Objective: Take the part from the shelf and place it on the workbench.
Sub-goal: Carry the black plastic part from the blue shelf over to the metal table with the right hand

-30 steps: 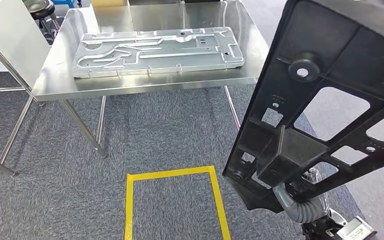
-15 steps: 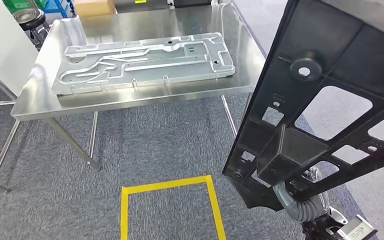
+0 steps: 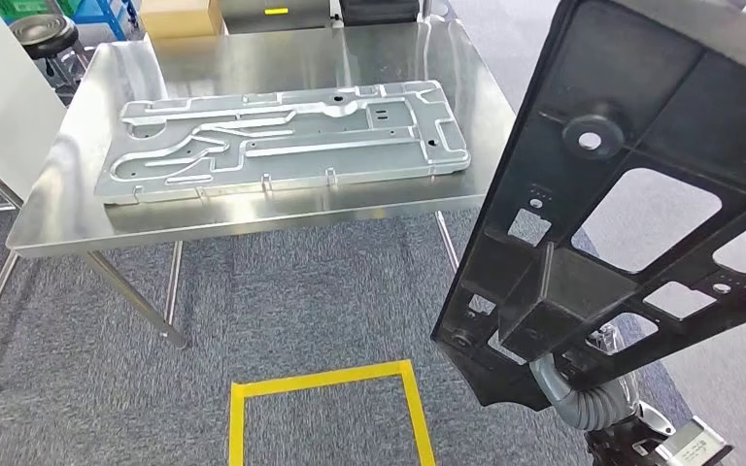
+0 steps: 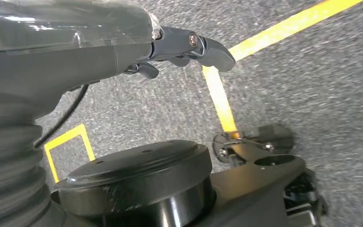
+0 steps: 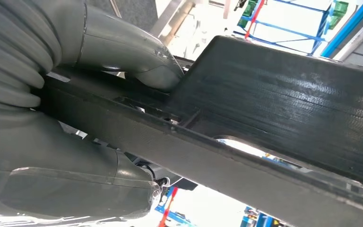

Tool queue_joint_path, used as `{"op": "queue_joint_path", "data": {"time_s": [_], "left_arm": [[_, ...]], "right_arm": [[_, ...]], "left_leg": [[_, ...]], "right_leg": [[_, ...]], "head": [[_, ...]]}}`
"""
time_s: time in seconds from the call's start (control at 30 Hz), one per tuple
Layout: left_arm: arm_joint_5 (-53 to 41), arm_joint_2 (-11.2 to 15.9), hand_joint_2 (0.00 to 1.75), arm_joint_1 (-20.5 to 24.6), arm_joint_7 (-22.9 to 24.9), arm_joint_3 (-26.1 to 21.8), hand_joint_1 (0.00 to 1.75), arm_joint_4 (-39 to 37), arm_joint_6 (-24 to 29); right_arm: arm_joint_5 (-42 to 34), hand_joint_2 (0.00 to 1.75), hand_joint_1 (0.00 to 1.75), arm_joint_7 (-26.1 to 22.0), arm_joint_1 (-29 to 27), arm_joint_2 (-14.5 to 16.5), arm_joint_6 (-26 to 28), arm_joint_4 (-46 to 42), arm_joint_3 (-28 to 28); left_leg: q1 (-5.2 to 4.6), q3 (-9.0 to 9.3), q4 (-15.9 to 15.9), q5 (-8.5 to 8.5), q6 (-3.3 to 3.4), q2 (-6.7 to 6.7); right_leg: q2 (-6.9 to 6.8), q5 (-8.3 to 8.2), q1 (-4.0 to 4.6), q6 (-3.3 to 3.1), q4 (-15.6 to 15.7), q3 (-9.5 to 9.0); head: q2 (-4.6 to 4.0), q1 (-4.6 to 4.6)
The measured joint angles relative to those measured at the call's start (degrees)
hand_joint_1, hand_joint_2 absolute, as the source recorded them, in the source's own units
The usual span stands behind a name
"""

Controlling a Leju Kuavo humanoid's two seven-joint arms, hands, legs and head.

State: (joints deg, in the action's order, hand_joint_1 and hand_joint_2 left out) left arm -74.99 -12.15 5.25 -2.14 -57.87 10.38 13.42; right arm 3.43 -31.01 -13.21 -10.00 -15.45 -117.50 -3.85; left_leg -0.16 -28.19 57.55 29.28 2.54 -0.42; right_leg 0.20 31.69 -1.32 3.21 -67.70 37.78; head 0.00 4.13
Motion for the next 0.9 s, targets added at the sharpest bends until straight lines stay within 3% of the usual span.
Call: {"op": "queue_joint_path", "data": {"time_s": [0.03,0.1,0.17,0.23,0.3,0.37,0.4,0.43,0.47,0.53,0.57,0.63,0.73,0.8,0.9], "left_arm": [[-0.01,-0.01,1.75,-0.01,0.00,-0.01,0.00,0.00,0.00],[-0.08,-0.01,1.75,0.05,-0.01,-0.01,0.00,0.00,0.00],[-0.31,0.00,1.75,0.07,-0.02,0.01,0.00,0.00,-0.01],[-0.59,0.02,1.75,0.09,-0.02,0.05,0.00,0.00,-0.03],[-0.78,0.02,1.75,0.21,-0.02,0.11,0.00,0.00,-0.08],[-0.74,0.02,1.75,0.29,-0.12,0.15,0.00,0.00,-0.15],[-0.67,0.02,1.75,0.37,-0.18,0.15,0.00,0.00,-0.17],[-0.60,0.02,1.75,0.44,-0.24,0.14,0.00,0.00,-0.19],[-0.60,0.02,1.75,0.50,-0.27,0.14,0.00,0.00,-0.19],[-0.63,0.02,1.75,0.38,-0.26,0.14,0.00,0.00,-0.16],[-0.63,0.04,1.75,0.29,-0.26,0.14,0.00,0.00,-0.11],[-0.61,0.07,1.75,0.24,-0.27,0.14,0.00,0.00,-0.04],[-0.62,0.05,1.75,0.27,-0.22,0.14,0.00,0.00,0.00],[-0.57,0.03,1.75,0.27,-0.12,0.14,0.00,0.00,0.00],[-0.25,0.02,1.75,0.03,-0.07,0.12,0.00,0.00,0.00]], "right_arm": [[-0.02,1.75,1.75,-0.01,-0.03,-0.01,0.00,0.02,0.00],[-0.07,1.75,1.75,-0.03,-0.12,-0.02,0.02,0.09,0.01],[-0.09,1.75,1.75,-0.05,-0.23,-0.03,0.13,0.08,0.01],[0.05,1.75,1.75,0.02,-0.35,-0.03,0.42,-0.16,0.00],[0.43,1.75,1.75,0.16,-0.49,0.00,0.85,-0.61,0.00],[0.73,1.75,1.75,0.26,-0.95,0.04,1.07,-0.98,0.00],[0.79,1.75,1.75,0.27,-1.30,0.06,1.07,-1.07,0.00],[0.80,1.75,1.75,0.27,-1.63,0.06,1.06,-1.11,0.00],[0.80,1.75,1.75,0.25,-1.85,0.06,1.06,-1.17,0.00],[0.77,1.75,1.75,0.17,-1.99,0.05,1.05,-1.34,0.00],[0.74,1.75,1.75,0.10,-2.07,0.05,1.05,-1.43,0.00],[0.68,1.75,1.75,0.00,-2.31,0.05,1.05,-1.58,0.00],[0.64,1.75,1.75,-0.03,-2.61,0.04,1.07,-1.81,-0.03],[0.56,1.75,1.75,-0.11,-2.62,-0.02,1.05,-1.95,-0.08],[0.33,1.75,1.75,-0.35,-2.58,-0.11,0.90,-1.89,-0.11]], "left_leg": [[0.06,0.88,0.13,0.72,-0.30,0.02],[-0.01,1.80,-0.03,2.00,-1.04,0.06],[-0.16,2.49,0.14,2.39,-1.85,0.13],[-0.11,2.82,1.75,2.45,-2.48,0.21],[0.05,0.16,7.03,4.02,-2.89,0.24],[0.15,-4.72,14.13,7.08,-3.10,0.23],[0.16,-6.61,16.10,8.13,-3.08,0.23],[0.16,-7.71,16.31,8.08,-2.94,0.23],[0.13,-7.90,14.65,6.74,-2.71,0.23],[-0.10,-6.64,8.06,1.22,-1.95,0.22],[-0.35,-6.15,5.40,-0.49,-1.57,0.22],[-0.77,-5.55,2.80,-1.90,-0.92,0.19],[-0.64,-3.90,1.29,-2.27,-0.14,0.16],[-0.43,-2.56,0.69,-2.13,0.34,0.20],[-0.41,-1.73,0.53,-1.19,0.55,0.14]], "right_leg": [[-0.24,-3.15,-0.06,-0.02,3.59,-0.65],[-0.65,-6.47,0.11,-0.87,7.67,-1.47],[-0.50,-6.20,0.19,-2.15,8.24,-1.98],[-0.20,-5.96,0.02,-3.03,8.64,-3.18],[-0.16,-5.14,0.04,-3.67,8.77,-4.40],[-0.15,-4.17,0.18,-3.94,8.77,-5.33],[-0.15,-3.66,0.28,-3.98,8.77,-5.87],[-0.13,-3.13,0.40,-4.02,8.77,-6.52],[-0.09,-2.58,0.54,-4.02,8.78,-7.26],[0.00,-1.52,0.78,-4.00,8.83,-8.77],[0.12,-1.08,0.86,-3.83,8.92,-9.35],[0.26,-0.50,0.83,-3.18,9.01,-10.19],[0.16,-0.36,0.80,-2.17,7.34,-10.77],[0.02,0.81,0.71,-1.65,2.96,-8.34],[-0.02,4.23,0.44,-0.96,-5.73,-1.11]], "head": [[0.00,0.00],[0.00,-0.02],[0.00,-0.02],[0.00,0.01],[0.00,0.03],[0.00,0.04],[0.00,0.04],[0.00,0.04],[0.00,0.04],[0.00,0.04],[0.00,0.04],[0.00,0.04],[0.00,0.04],[0.00,0.03],[0.00,0.03]]}}
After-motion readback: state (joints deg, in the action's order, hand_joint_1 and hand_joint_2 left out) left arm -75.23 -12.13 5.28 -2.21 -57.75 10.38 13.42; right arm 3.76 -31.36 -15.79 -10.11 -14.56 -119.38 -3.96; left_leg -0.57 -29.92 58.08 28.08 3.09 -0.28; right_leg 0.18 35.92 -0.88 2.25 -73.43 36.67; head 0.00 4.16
